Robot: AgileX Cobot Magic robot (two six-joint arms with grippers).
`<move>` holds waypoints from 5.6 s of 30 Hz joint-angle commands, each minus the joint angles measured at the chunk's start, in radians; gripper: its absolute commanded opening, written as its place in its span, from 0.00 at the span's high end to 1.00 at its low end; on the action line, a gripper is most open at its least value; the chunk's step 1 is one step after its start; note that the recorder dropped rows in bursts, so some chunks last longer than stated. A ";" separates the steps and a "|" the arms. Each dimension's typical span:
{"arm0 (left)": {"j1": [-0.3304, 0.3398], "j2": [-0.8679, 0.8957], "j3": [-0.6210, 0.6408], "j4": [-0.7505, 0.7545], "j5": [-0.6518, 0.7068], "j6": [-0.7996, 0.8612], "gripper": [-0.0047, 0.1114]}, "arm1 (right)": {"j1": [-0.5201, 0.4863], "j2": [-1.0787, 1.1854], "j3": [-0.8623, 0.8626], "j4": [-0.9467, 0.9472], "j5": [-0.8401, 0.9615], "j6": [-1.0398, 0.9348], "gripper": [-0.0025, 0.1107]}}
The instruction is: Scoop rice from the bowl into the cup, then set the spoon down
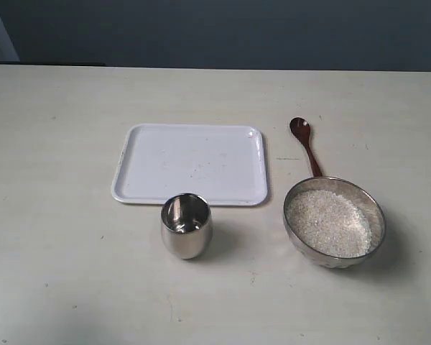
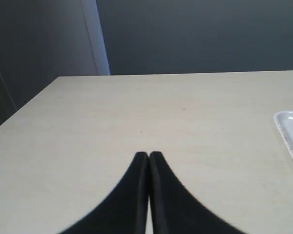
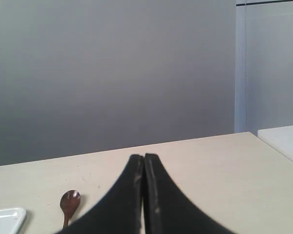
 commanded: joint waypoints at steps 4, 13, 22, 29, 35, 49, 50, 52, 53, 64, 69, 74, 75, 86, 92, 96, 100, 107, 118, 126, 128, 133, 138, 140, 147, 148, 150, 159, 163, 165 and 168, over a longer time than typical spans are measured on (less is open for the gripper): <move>0.000 -0.004 -0.003 0.000 -0.014 -0.004 0.96 | -0.006 -0.006 0.005 -0.003 -0.003 -0.004 0.98; 0.000 -0.004 -0.003 0.000 -0.014 -0.004 0.96 | -0.006 -0.006 0.005 -0.003 -0.109 -0.004 0.98; 0.000 -0.004 -0.003 0.000 -0.014 -0.004 0.96 | -0.004 -0.006 0.005 0.445 -0.285 0.559 0.98; 0.000 -0.004 -0.003 0.000 -0.014 -0.004 0.96 | 0.088 0.095 -0.271 -0.873 -0.029 1.200 0.98; 0.000 -0.004 -0.003 0.000 -0.014 -0.004 0.96 | 0.105 0.587 -0.641 -0.939 0.220 0.754 0.98; 0.000 -0.004 -0.003 0.000 -0.014 -0.004 0.96 | 0.105 1.348 -1.374 -0.172 0.967 -0.084 0.98; 0.000 -0.004 -0.003 0.000 -0.014 -0.004 0.96 | 0.105 1.388 -1.398 -0.125 0.968 -0.115 0.98; 0.000 -0.004 -0.003 0.000 -0.014 -0.004 0.96 | 0.105 1.467 -1.429 -0.085 0.968 -0.135 0.98; 0.000 -0.004 -0.003 0.000 -0.014 -0.004 0.96 | 0.105 1.508 -1.441 -0.074 0.976 -0.135 0.98; 0.000 -0.004 -0.003 0.000 -0.014 -0.004 0.96 | 0.280 1.865 -1.466 -0.085 0.998 -0.198 0.98; 0.000 -0.004 -0.003 0.000 -0.014 -0.004 0.96 | 0.369 1.913 -1.466 -0.111 0.863 -0.198 0.98; 0.000 -0.004 -0.003 0.000 -0.014 -0.004 0.96 | 0.383 1.946 -1.468 -0.112 0.784 -0.194 0.97; 0.000 -0.004 -0.003 0.000 -0.014 -0.004 0.96 | 0.383 1.956 -1.468 -0.112 0.787 -0.188 0.93; 0.000 -0.004 -0.003 0.000 -0.014 -0.004 0.96 | 0.383 2.010 -1.468 -0.152 0.784 -0.097 0.59; 0.000 -0.004 -0.003 0.000 -0.014 -0.004 0.96 | 0.383 2.035 -1.468 -0.154 0.784 -0.097 0.71; 0.000 -0.004 -0.003 0.000 -0.014 -0.004 0.96 | 0.383 2.070 -1.468 -0.154 0.803 -0.094 0.57; 0.000 -0.004 -0.003 0.000 -0.014 -0.004 0.96 | 0.383 2.104 -1.468 -0.152 0.819 -0.079 0.53; 0.000 -0.004 -0.003 0.000 -0.014 -0.004 0.96 | 0.383 2.147 -1.468 -0.142 0.815 -0.078 0.57; 0.000 -0.004 -0.003 0.000 -0.014 -0.004 0.96 | 0.383 2.173 -1.468 -0.094 0.746 -0.078 0.66; 0.000 -0.004 -0.003 0.000 -0.014 -0.004 0.96 | 0.383 2.173 -1.468 -0.107 0.759 -0.085 0.99; 0.000 -0.004 -0.003 0.000 -0.014 -0.004 0.96 | 0.383 2.169 -1.468 -0.125 0.772 -0.085 0.99; 0.000 -0.004 -0.003 0.000 -0.014 -0.004 0.96 | 0.383 2.116 -1.468 -0.247 0.824 -0.087 0.99; 0.000 -0.004 -0.003 0.000 -0.014 -0.004 0.96 | 0.383 2.018 -1.468 -0.408 0.880 -0.090 0.99; 0.000 -0.004 -0.003 0.000 -0.014 -0.004 0.96 | 0.383 1.977 -1.468 -0.441 0.904 -0.093 0.99; 0.000 -0.004 -0.003 0.000 -0.014 -0.004 0.96 | 0.383 1.839 -1.468 -0.403 1.140 -0.176 0.99; 0.000 -0.004 -0.003 0.000 -0.014 -0.004 0.96 | 0.383 1.823 -1.468 -0.378 1.179 -0.197 0.99; 0.000 -0.004 -0.003 0.000 -0.014 -0.004 0.96 | 0.383 1.795 -1.465 -0.332 1.179 -0.206 0.99; 0.000 -0.004 -0.003 0.000 -0.014 -0.004 0.96 | 0.474 1.643 -1.446 -0.222 1.179 -0.257 0.99; 0.000 -0.004 -0.003 0.000 -0.014 -0.004 0.96 | 0.527 1.623 -1.438 -0.322 1.179 -0.206 0.99; 0.000 -0.004 -0.003 0.000 -0.014 -0.004 0.96 | 0.554 1.606 -1.434 -0.445 1.179 -0.106 0.99; 0.000 -0.004 -0.003 0.000 -0.014 -0.004 0.96 | 0.564 1.569 -1.434 -0.495 1.179 -0.034 0.99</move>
